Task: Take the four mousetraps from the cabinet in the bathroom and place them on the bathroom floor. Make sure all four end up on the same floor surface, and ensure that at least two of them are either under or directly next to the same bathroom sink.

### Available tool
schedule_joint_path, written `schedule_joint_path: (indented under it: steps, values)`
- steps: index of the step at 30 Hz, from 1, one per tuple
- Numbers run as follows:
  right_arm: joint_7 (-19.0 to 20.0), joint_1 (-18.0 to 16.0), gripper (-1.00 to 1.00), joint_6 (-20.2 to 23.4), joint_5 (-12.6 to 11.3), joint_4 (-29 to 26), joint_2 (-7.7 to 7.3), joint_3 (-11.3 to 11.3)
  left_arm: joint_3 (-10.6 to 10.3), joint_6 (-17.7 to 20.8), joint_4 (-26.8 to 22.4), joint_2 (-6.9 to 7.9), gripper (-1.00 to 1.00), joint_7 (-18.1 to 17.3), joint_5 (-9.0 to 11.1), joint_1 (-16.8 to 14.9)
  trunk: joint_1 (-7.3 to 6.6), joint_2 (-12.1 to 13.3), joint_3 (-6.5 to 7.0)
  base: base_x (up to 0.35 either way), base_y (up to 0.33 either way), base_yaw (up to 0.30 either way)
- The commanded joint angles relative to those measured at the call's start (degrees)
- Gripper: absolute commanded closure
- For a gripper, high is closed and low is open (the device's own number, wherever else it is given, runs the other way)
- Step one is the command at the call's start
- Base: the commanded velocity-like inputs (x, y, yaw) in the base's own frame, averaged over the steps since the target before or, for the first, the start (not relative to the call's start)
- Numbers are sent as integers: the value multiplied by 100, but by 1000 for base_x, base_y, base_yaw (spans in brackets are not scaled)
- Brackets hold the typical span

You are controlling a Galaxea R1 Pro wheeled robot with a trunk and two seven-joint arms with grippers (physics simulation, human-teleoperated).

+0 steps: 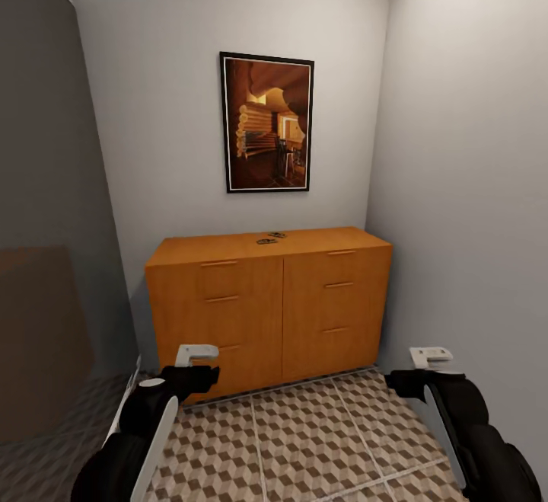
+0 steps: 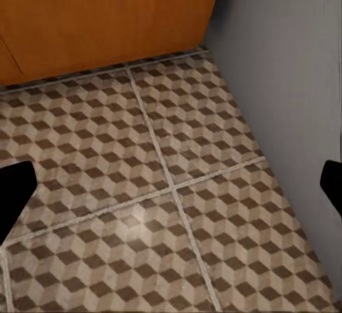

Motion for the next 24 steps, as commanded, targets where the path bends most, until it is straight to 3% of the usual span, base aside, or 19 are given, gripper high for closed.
schedule_joint_path:
  steps: [1, 10, 17, 24]
  values:
    - [17, -65, -100, 26, 39, -8, 0, 4, -5, 88, -6, -22, -100, 51, 43, -83, 0, -4, -8, 0, 0, 0]
    - [16, -569, -100, 26, 45, -24, 5, 7, -33, 805, -7, -280, -100, 78, 40, -480, 0, -4, -8, 0, 0, 0]
    - [16, -807, -100, 26, 46, -24, 6, 7, -288, 902, -7, -322, -100, 96, 34, -509, 0, -4, -8, 0, 0, 0]
    - [11, -852, -100, 26, 46, -28, 10, 7, -421, 911, -7, -331, -100, 94, 34, -512, -154, 277, 118, 0, 0, 0]
